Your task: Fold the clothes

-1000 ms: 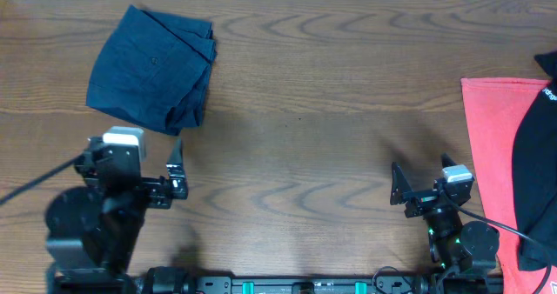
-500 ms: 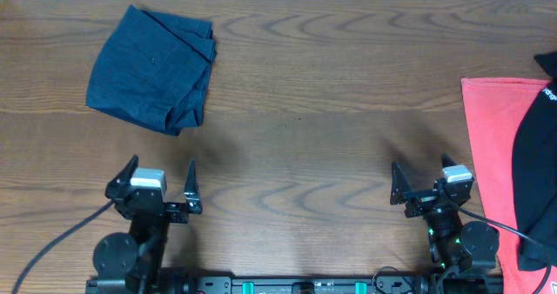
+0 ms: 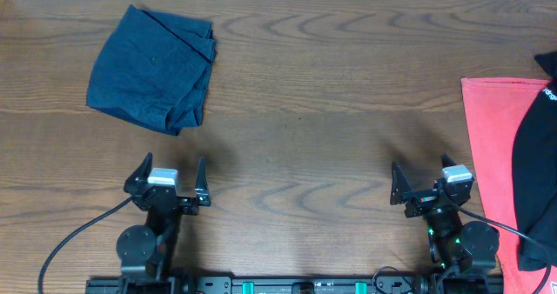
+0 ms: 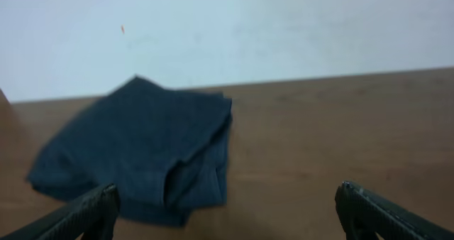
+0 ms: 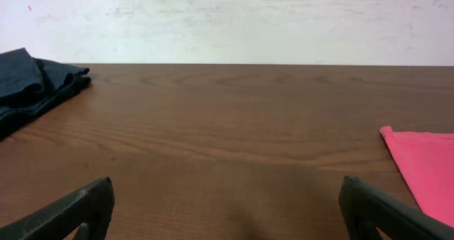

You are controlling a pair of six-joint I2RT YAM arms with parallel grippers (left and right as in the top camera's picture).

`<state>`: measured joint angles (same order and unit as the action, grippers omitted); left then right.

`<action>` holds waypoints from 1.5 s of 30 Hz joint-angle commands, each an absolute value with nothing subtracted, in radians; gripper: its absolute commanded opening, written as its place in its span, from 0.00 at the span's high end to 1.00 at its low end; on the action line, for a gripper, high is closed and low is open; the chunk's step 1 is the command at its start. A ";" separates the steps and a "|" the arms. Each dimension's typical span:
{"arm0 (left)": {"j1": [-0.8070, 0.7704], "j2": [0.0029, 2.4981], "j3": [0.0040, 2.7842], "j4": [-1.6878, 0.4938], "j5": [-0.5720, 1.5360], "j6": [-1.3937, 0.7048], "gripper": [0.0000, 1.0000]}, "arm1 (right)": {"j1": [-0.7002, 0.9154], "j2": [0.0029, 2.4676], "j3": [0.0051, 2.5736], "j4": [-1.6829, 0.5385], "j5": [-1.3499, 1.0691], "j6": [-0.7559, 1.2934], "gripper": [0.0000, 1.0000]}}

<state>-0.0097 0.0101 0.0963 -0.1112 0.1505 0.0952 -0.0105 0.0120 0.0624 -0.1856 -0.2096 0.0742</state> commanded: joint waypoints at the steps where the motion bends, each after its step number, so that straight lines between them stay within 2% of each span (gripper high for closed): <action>1: -0.011 0.002 0.050 -0.103 0.157 0.040 0.02 | -0.025 0.006 0.058 -0.184 -0.214 0.066 0.01; 45: -0.011 0.004 0.016 -0.080 0.156 0.002 0.02 | -0.025 0.006 0.058 -0.184 -0.214 0.066 0.01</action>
